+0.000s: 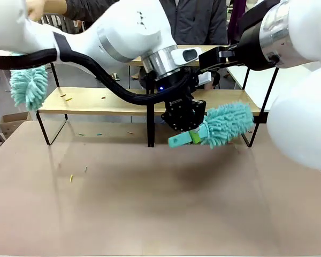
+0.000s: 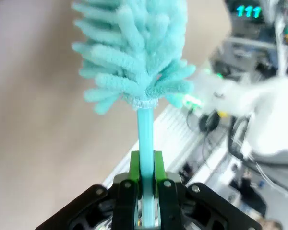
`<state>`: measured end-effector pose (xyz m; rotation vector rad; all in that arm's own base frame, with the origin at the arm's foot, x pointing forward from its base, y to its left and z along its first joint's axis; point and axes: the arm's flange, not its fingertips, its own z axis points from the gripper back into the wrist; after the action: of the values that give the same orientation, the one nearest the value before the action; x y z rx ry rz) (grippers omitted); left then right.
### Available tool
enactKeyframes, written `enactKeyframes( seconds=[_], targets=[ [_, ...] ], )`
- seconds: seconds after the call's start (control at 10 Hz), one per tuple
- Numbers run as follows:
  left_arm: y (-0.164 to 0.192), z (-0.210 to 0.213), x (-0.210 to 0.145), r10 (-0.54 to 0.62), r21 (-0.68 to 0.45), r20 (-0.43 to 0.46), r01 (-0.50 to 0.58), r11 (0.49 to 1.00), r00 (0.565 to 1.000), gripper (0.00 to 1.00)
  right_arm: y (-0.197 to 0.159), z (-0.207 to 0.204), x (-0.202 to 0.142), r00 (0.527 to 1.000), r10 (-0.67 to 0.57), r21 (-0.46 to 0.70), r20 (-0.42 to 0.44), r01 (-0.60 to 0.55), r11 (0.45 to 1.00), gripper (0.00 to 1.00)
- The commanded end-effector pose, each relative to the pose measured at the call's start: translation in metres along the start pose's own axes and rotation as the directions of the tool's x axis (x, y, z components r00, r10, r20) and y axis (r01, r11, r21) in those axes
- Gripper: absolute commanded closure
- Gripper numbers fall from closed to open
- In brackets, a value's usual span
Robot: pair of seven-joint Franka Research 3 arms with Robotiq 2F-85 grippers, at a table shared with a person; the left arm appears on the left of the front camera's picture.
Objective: Clean the shelves.
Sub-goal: Clean a randomly selected level of the Shelf with the Duster.
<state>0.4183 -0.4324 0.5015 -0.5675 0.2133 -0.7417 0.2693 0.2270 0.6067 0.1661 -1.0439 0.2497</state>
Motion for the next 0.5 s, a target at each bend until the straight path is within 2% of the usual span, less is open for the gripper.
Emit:
enactKeyframes(
  seconds=[0.0, 0.2, 0.4],
  targets=[
    [-0.002, 0.007, -0.043, -0.149, -0.122, -0.105, 0.136, 0.983, 0.983, 1.0, 0.0, 0.0, 0.001, 1.0, -0.001, 0.0, 0.002, 0.001, 1.0, 0.0],
    [-0.004, 0.01, -0.056, -0.178, -0.167, -0.105, 0.159, 0.973, 0.978, 1.0, 0.0, 0.0, 0.001, 1.0, -0.001, 0.0, 0.002, 0.001, 1.0, 0.0],
    [-0.001, 0.015, -0.065, -0.17, -0.18, -0.064, 0.156, 0.971, 0.983, 1.0, 0.0, 0.0, 0.001, 1.0, -0.001, 0.0, 0.002, 0.001, 1.0, 0.0]
  ],
)
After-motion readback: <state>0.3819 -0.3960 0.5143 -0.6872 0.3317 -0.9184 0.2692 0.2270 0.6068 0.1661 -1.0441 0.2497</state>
